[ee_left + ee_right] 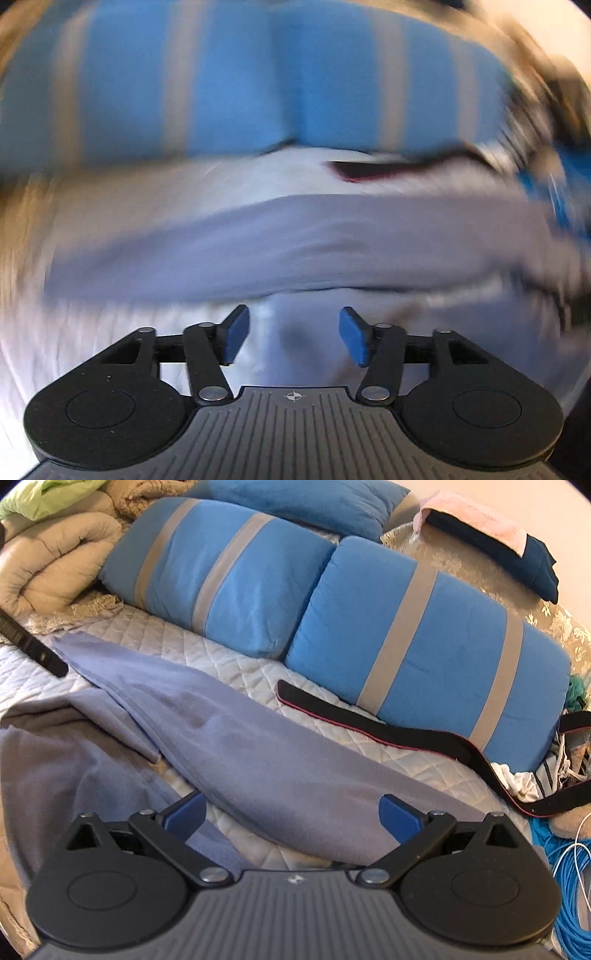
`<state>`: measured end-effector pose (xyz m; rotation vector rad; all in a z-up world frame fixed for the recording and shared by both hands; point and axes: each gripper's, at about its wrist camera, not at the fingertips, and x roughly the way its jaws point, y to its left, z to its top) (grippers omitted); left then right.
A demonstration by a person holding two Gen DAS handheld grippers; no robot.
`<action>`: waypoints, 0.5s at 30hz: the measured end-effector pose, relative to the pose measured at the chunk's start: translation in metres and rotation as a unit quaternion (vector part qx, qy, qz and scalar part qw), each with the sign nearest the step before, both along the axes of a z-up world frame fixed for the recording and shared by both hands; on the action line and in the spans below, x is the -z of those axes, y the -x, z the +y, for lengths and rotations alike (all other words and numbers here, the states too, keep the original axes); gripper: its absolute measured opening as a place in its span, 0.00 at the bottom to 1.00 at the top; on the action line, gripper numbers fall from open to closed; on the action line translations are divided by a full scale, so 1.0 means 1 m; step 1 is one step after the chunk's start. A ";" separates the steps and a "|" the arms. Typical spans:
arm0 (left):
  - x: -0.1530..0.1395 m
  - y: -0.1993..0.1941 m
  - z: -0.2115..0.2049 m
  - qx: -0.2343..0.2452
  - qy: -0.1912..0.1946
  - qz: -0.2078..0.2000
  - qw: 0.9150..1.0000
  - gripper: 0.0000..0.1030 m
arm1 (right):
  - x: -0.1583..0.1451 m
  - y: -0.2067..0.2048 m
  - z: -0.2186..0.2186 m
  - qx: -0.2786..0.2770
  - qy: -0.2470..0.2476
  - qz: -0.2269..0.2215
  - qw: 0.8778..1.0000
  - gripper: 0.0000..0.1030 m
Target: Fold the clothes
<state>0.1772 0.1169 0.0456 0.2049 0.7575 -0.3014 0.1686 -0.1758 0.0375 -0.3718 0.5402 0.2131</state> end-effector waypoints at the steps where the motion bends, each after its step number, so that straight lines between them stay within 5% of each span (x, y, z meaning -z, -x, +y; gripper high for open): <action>1: 0.002 0.003 -0.014 0.023 -0.025 -0.010 0.999 0.59 | 0.001 0.000 0.000 0.001 0.002 0.000 1.000 1.00; 4: 0.012 0.008 -0.047 0.067 -0.102 -0.030 0.992 0.59 | 0.003 0.000 0.001 0.004 0.009 0.000 1.000 1.00; 6: 0.025 0.013 -0.064 0.095 -0.182 -0.043 0.978 0.58 | 0.005 -0.001 0.001 0.006 0.013 0.001 1.000 1.00; 7: 0.034 0.014 -0.071 0.101 -0.232 -0.047 0.966 0.46 | 0.006 -0.001 0.001 0.006 0.017 0.000 1.000 1.00; 8: 0.043 0.016 -0.075 0.097 -0.279 -0.052 0.954 0.06 | 0.007 -0.001 0.002 0.006 0.022 -0.002 1.000 1.00; 9: 0.049 0.017 -0.077 0.088 -0.312 -0.056 0.944 0.06 | 0.008 -0.001 0.002 0.007 0.027 -0.003 1.000 1.00; 10: 0.046 0.018 -0.073 0.071 -0.301 -0.056 0.949 0.07 | 0.008 -0.001 0.001 0.008 0.030 -0.004 1.000 1.00; 13: 0.020 0.017 -0.046 0.007 -0.187 -0.037 0.982 0.07 | 0.006 0.001 -0.001 0.011 0.031 -0.010 0.999 1.00; 15: 0.003 0.018 -0.022 -0.044 -0.111 -0.028 0.992 0.07 | 0.005 0.004 -0.004 0.006 0.027 -0.016 0.999 1.00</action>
